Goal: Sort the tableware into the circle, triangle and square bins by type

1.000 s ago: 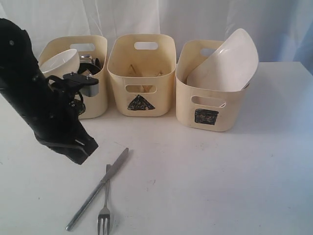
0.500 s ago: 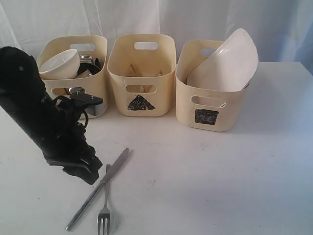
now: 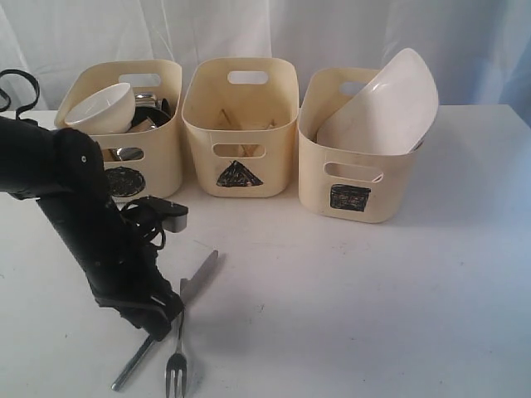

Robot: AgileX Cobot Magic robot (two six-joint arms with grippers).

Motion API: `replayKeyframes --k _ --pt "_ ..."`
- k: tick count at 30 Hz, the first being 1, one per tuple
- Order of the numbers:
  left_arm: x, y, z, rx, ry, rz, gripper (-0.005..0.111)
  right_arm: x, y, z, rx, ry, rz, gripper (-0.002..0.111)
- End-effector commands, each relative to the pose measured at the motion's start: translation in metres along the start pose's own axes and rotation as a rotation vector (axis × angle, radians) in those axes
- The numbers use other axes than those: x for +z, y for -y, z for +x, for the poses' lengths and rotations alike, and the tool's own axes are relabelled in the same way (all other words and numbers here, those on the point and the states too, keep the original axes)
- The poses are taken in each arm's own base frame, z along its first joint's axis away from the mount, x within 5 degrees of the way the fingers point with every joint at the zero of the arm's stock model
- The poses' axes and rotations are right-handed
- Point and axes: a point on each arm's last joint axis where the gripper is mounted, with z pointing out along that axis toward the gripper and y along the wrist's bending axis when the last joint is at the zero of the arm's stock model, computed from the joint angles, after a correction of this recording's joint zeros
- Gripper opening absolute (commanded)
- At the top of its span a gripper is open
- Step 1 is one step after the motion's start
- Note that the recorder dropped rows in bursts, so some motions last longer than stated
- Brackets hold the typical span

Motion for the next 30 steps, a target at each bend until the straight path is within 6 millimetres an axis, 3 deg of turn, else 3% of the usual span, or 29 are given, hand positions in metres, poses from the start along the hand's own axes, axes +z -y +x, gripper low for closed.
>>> replayKeyframes --k 1,11,24,26,30 --pt "0.008 0.000 0.002 0.008 -0.025 0.018 0.045 0.000 0.000 0.001 0.005 0.004 0.003 0.000" --pt "0.009 0.000 -0.003 0.022 0.017 0.011 0.045 0.000 0.000 0.001 0.005 0.004 0.003 0.000" --pt "0.045 -0.011 0.002 -0.012 -0.107 0.034 0.045 0.000 0.000 0.001 0.005 0.004 0.003 0.000" --pt "0.045 -0.010 0.003 -0.026 -0.119 0.039 0.039 0.000 0.000 0.001 0.005 0.004 0.003 0.000" --pt "0.045 -0.009 0.006 -0.034 -0.151 0.056 0.015 0.000 0.000 0.001 0.005 0.004 0.003 0.000"
